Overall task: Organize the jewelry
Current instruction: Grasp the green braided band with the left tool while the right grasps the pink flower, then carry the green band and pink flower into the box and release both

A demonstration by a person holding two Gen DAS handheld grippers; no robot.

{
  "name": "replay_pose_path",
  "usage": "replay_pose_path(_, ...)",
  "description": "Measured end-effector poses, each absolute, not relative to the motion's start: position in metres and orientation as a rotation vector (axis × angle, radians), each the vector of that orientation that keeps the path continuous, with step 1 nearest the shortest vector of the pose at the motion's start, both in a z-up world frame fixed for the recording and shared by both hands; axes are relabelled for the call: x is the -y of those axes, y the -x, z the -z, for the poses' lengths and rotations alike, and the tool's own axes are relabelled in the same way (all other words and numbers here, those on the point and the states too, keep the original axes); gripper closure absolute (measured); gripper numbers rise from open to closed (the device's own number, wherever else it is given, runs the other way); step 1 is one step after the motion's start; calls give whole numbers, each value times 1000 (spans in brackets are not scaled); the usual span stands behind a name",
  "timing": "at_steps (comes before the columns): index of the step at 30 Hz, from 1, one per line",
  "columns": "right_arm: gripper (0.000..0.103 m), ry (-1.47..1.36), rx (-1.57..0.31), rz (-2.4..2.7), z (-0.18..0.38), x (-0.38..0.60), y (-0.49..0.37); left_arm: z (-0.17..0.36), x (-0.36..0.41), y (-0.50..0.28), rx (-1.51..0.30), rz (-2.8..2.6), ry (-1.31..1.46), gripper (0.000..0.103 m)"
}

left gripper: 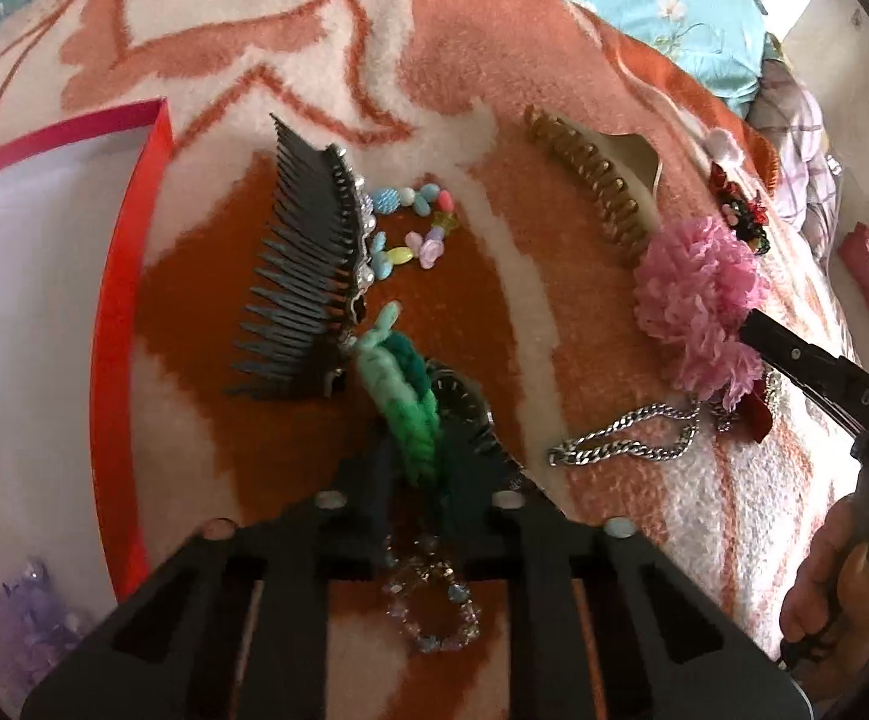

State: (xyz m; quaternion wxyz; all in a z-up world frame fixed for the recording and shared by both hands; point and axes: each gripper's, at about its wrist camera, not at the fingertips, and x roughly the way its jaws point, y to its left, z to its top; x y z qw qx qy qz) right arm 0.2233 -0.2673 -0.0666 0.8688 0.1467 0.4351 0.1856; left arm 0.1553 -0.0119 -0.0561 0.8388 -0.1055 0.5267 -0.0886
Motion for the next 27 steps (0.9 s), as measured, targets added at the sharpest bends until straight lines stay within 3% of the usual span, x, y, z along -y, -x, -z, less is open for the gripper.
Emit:
replay_pose_path(6, 101, -318, -868, -411, 56, 270, -216, 37, 8, -138, -1062, 208, 217, 95)
replay_pose_path(27, 101, -301, -782, -671, -2, 185, -171, -19, -92, -76, -918, 89, 285, 95)
